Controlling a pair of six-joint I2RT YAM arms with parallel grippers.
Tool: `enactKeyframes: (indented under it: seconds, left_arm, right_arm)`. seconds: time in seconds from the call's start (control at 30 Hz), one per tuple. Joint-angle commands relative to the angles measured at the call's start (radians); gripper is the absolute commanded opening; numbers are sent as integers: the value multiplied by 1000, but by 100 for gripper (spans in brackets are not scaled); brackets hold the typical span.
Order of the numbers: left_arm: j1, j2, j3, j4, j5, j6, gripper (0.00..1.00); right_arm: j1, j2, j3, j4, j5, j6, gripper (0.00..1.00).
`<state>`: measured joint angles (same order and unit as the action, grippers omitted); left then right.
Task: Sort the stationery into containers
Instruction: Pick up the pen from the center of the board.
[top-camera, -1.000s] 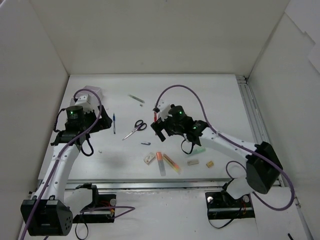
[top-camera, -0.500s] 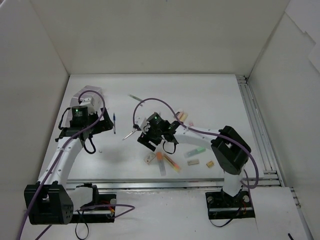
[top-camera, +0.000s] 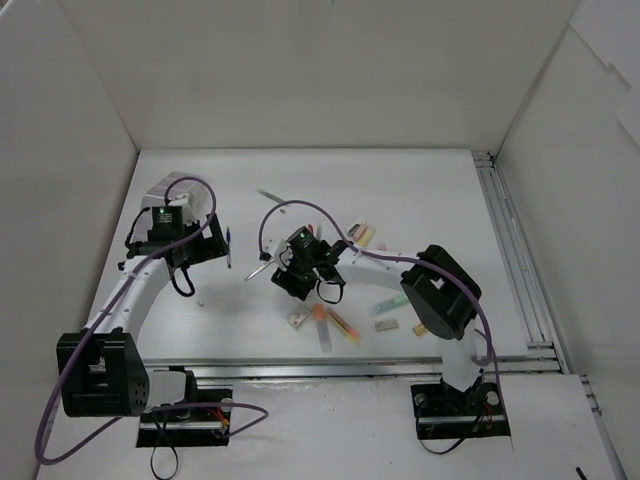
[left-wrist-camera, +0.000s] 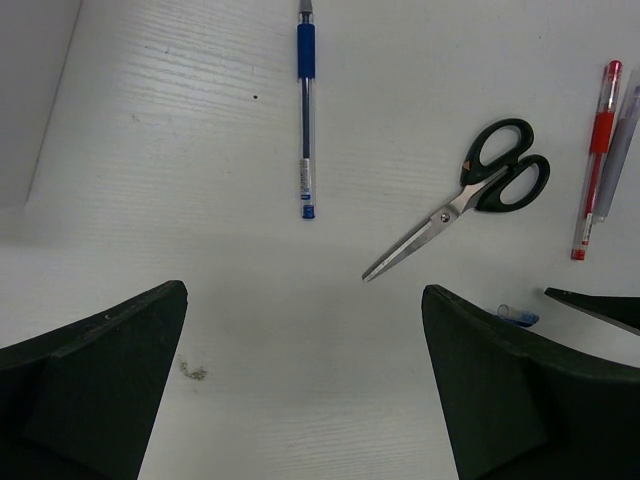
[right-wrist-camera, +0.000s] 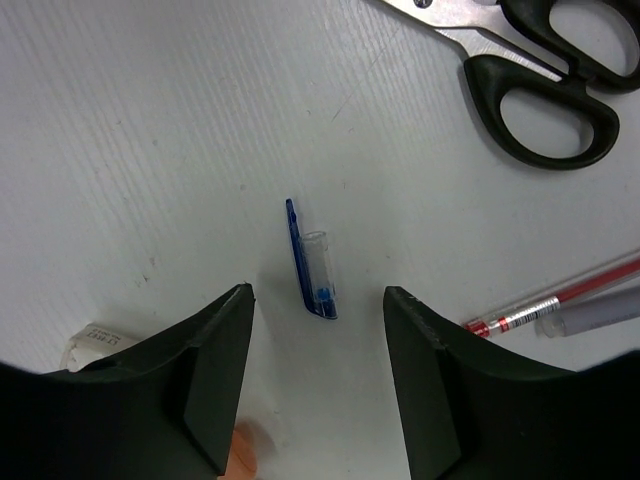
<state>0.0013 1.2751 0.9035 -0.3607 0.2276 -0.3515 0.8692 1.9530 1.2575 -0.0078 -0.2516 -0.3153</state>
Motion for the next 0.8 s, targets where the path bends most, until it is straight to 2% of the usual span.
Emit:
enactKeyframes:
  seconds: [0.0,0.13,0.27,0.33,0.47,0.6,0.77]
  left_arm:
    - [6,13,74,42,-8,19,100]
    - [6,64,101,31,-14,26,100]
    - [6,112,146,-4,-36,37,99]
    - [6,131,153,-3,-31,46,100]
    - [-6,176,164,0,-39,48,100]
    - [-38,271,204,-18,-59,55,100]
    - [-50,355,282,-47,-56,68,100]
  right_arm:
    - [-18,9,60,17,-58,4,50]
    - [-29,35,66,17,-81,16,42]
    - [-42,38,54,16,-55,19,42]
    - [-47,40,51,17,-60,16,35]
    - [-47,37,45,17,-69,12,13]
    - [-50,8,36,22,-66,-1,2]
    - [-61,-58,-12,72,-48,18,0]
